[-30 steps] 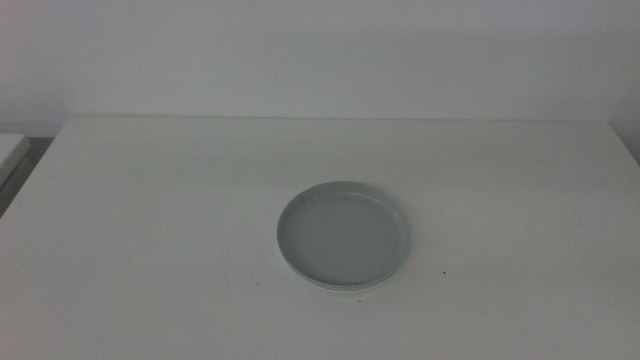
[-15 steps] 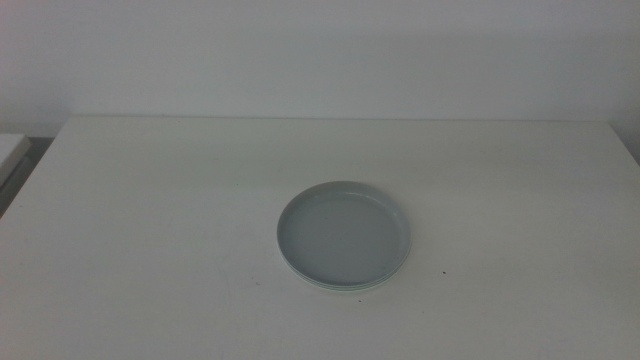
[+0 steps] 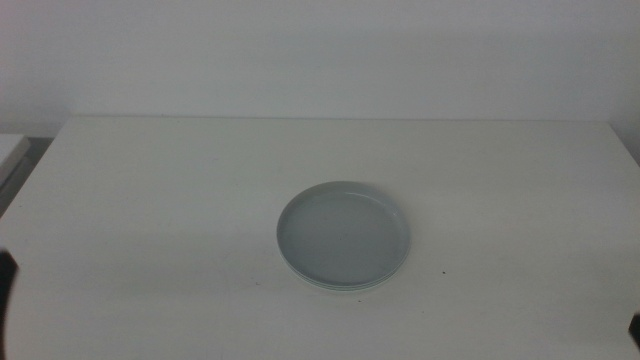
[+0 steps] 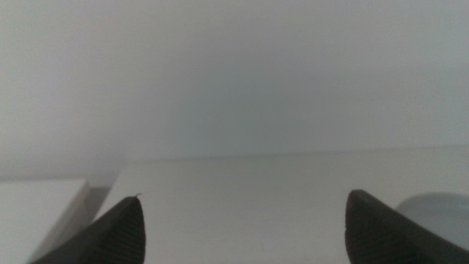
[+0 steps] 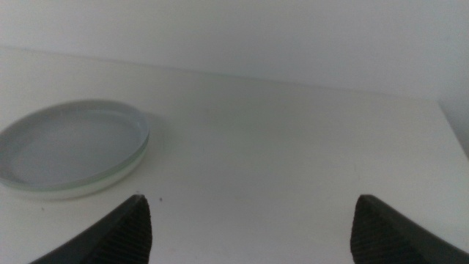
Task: Stack the three bowls on top of each other.
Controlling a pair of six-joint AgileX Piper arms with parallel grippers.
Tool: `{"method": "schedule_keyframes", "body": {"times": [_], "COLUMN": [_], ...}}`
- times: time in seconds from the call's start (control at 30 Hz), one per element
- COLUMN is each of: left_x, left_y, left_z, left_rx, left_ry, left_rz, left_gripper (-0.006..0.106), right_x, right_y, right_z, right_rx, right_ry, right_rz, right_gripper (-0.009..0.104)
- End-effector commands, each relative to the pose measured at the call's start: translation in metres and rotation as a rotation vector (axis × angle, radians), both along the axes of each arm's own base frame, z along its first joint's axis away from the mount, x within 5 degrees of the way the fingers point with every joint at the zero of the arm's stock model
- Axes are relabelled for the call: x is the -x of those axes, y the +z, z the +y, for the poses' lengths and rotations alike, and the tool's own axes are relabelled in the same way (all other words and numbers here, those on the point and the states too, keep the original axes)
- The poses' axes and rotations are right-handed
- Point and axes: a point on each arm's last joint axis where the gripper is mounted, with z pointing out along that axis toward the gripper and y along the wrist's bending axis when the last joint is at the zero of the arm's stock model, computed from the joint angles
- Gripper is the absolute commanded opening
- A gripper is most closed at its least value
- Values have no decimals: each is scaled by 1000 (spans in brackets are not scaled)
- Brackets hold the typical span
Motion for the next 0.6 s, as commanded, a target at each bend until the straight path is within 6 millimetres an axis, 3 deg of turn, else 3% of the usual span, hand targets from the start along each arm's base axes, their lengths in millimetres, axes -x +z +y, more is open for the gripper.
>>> {"method": "schedule_keyframes", "body": {"times": [0.0,0.17,0.3,0.57], "left_x": [3,1,-1,-2], "left_y": [-16,-46,-61,-65], "left_z": [0,0,0,0], "left_rx": [33,33,48,42], "left_ry": [-2,3,3,9], "left_rz": [-9,31,69,66], "left_gripper": [94,94,94,94], "right_x": [5,7,7,7], "right_y": [-14,-30,-30,-32], "right_z": [-2,-6,-9,-12], "right_rx": [15,42,-44,-45], "right_ry": [-5,-66,-143,-200], "right_rz": [-34,-50,-50,-34], "right_gripper": [93,93,93,93]}}
